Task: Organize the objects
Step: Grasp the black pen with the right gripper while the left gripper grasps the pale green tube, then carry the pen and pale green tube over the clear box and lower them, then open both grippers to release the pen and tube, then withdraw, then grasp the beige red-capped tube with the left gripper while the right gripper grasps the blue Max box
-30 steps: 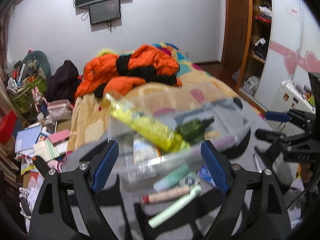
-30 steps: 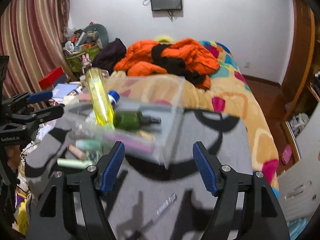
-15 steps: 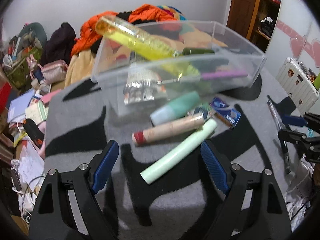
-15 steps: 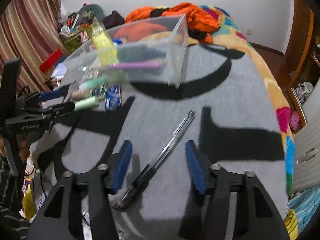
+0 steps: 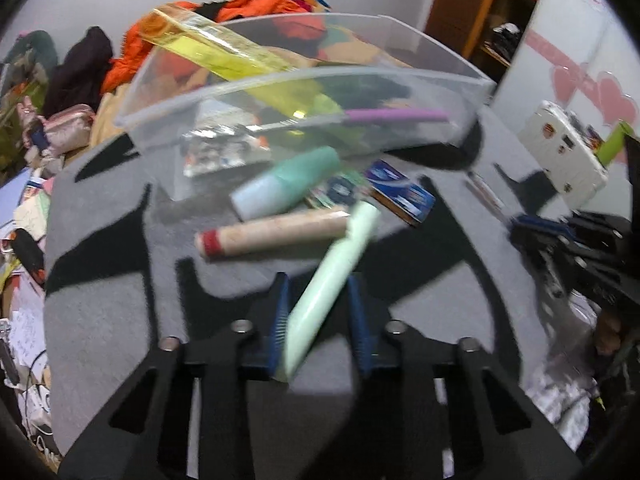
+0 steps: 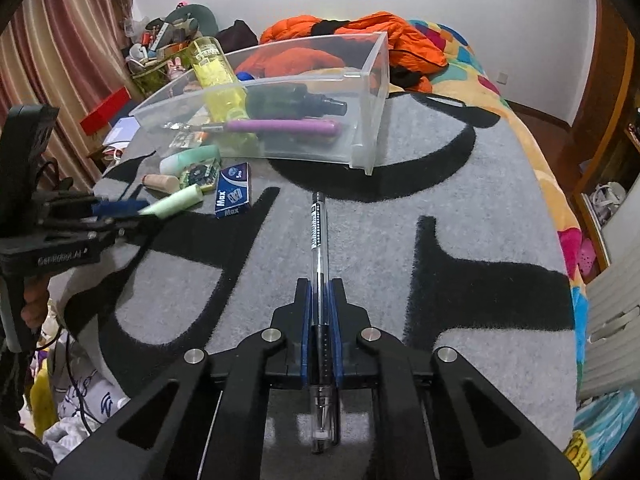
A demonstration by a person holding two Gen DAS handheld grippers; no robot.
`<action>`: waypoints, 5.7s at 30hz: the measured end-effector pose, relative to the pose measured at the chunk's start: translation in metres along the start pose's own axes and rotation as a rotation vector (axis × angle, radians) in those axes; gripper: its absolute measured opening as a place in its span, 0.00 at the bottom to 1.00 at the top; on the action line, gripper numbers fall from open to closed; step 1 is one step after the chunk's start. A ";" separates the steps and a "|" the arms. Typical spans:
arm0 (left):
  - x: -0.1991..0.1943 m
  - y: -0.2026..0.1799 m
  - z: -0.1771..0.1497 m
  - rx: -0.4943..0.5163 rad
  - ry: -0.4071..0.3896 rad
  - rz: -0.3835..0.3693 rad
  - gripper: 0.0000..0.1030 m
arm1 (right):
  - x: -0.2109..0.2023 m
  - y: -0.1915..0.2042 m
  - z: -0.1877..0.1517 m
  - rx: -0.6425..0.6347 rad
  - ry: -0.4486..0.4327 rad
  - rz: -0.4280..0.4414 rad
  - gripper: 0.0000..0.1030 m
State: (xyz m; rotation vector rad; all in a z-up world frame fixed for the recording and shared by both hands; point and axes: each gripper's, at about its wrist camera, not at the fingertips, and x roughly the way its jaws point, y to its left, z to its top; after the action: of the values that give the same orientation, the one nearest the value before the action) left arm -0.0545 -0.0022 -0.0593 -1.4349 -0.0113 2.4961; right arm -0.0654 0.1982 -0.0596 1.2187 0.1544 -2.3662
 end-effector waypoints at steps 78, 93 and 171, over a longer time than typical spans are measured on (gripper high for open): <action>0.000 0.062 0.135 -0.186 -0.277 0.179 0.14 | 0.063 0.001 0.169 -0.096 -0.142 -0.016 0.08; -0.019 0.055 0.128 -0.172 -0.301 0.173 0.29 | 0.053 0.011 0.161 -0.125 -0.145 -0.046 0.35; -0.011 0.031 0.008 -0.171 -0.161 0.149 0.81 | 0.028 0.036 0.059 -0.124 -0.048 0.110 0.24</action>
State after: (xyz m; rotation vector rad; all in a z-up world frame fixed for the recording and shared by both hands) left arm -0.0631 -0.0337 -0.0501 -1.3366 -0.1574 2.7867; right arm -0.1062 0.1387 -0.0424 1.0835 0.2102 -2.2534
